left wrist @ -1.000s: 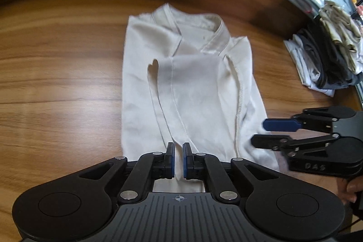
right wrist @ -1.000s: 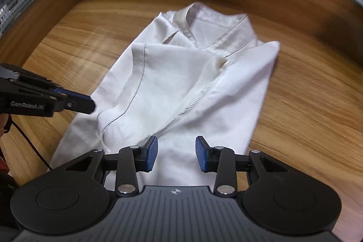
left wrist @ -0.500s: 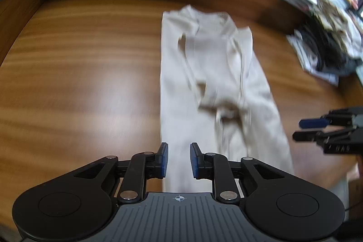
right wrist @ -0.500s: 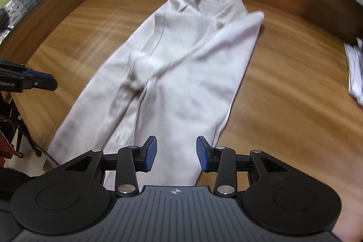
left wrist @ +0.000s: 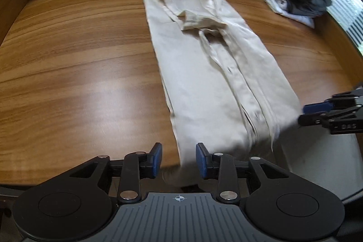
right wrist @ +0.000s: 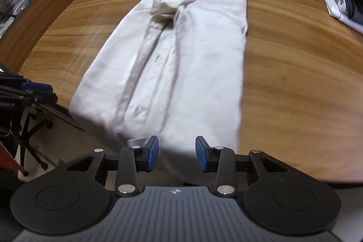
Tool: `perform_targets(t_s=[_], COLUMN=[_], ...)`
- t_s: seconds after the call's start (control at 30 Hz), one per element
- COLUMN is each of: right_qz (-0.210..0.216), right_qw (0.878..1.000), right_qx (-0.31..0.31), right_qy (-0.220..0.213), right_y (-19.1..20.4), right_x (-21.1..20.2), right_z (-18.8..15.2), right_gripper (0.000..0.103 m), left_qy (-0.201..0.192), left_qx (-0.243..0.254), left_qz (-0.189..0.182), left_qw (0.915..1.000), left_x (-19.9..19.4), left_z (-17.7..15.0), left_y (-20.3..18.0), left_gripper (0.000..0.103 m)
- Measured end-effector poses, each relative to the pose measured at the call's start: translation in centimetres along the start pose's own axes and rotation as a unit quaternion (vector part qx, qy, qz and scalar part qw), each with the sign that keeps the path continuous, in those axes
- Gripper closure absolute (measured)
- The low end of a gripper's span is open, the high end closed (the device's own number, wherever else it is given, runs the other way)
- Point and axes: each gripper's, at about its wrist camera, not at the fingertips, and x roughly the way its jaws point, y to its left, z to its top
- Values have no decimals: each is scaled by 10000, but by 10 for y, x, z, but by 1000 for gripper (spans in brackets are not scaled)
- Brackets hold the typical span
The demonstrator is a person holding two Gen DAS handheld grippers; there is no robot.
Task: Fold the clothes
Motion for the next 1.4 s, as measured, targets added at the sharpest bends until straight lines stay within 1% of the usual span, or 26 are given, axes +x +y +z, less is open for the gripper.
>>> perform_targets(t_s=[0.03, 0.17, 0.27, 0.33, 0.37, 0.4, 0.47, 0.5, 0.57, 0.67, 0.77, 0.83, 0.93, 1.07, 1.13, 1.17, 1.2, 1.23, 1.27, 1.3, 1.33, 1.4], right_qz=[-9, -208, -350, -461, -555, -627, -693, -708, -575, -298, -95, 67, 326, 618, 841, 985, 1130, 1268, 1403, 1556, 1691, 1942], right_qw=[10000, 9996, 9989, 9985, 9981, 9977, 9972, 9970, 9975, 9976, 9958, 9936, 9914, 9884, 9871, 9867, 9860, 9857, 9854, 9845, 9831, 9797], right_qx=[20, -2, -26, -9, -6, -7, -60, -98, -249, -521, -621, -677, -712, -844, -888, -902, -917, -877, -786, -676, -601, -424], right_qy=[-21, -200, -312, -299, -283, -256, -263, -295, -328, -351, -660, -897, -1050, -1098, -1029, -923, -814, -678, -553, -450, -375, -256], right_y=[6, 17, 14, 7, 0, -7, -21, -28, -39, -50, -58, -62, -65, -65, -65, -65, -65, -65, -66, -66, -66, -64], right_x=[3, 7, 4, 4, 4, 6, 11, 14, 22, 43, 60, 70, 83, 98, 106, 110, 114, 116, 117, 115, 111, 98], right_z=[-4, -25, -46, -62, -71, -79, -91, -96, -100, -98, -98, -99, -103, -104, -104, -102, -100, -99, -99, -98, -99, -99], right_gripper=[62, 62, 61, 60, 58, 54, 48, 44, 44, 42, 32, 31, 30, 30, 36, 48, 64, 73, 86, 93, 94, 99], left_qy=[-5, 34, 44, -56, -119, -166, -213, -240, -294, -178, -213, -336, -399, -380, -326, -265, -182, -85, 15, 98, 174, 296], left_qx=[9, 147, 431, 652, 766, 869, 1040, 1114, 1244, 1294, 1390, 1351, 1276, 1635, 1788, 1853, 1911, 1932, 1939, 1932, 1921, 1921], left_qz=[-45, -156, -180, -188, -190, -202, -251, -257, -271, -446, -479, -528, -692, -924, -1049, -1113, -1190, -1271, -1350, -1439, -1531, -1716], left_qw=[10000, 9998, 9989, 9977, 9968, 9959, 9940, 9931, 9914, 9904, 9889, 9889, 9886, 9815, 9777, 9760, 9741, 9729, 9717, 9705, 9692, 9658], left_x=[1, 13, 27, 36, 40, 45, 54, 59, 71, 92, 109, 117, 129, 145, 150, 152, 153, 151, 149, 143, 137, 122], left_z=[-6, -31, -47, -57, -62, -66, -70, -71, -72, -73, -77, -78, -77, -76, -77, -78, -79, -81, -83, -84, -85, -87], left_y=[-1, -3, -4, -4, -2, 0, 4, 7, 9, 11, 8, 8, 11, 7, 4, 2, 1, 0, -1, -1, -1, -2], left_gripper=[58, 57, 55, 47, 46, 46, 43, 40, 40, 41, 41, 40, 39, 39, 42, 43, 52, 66, 73, 81, 88, 93])
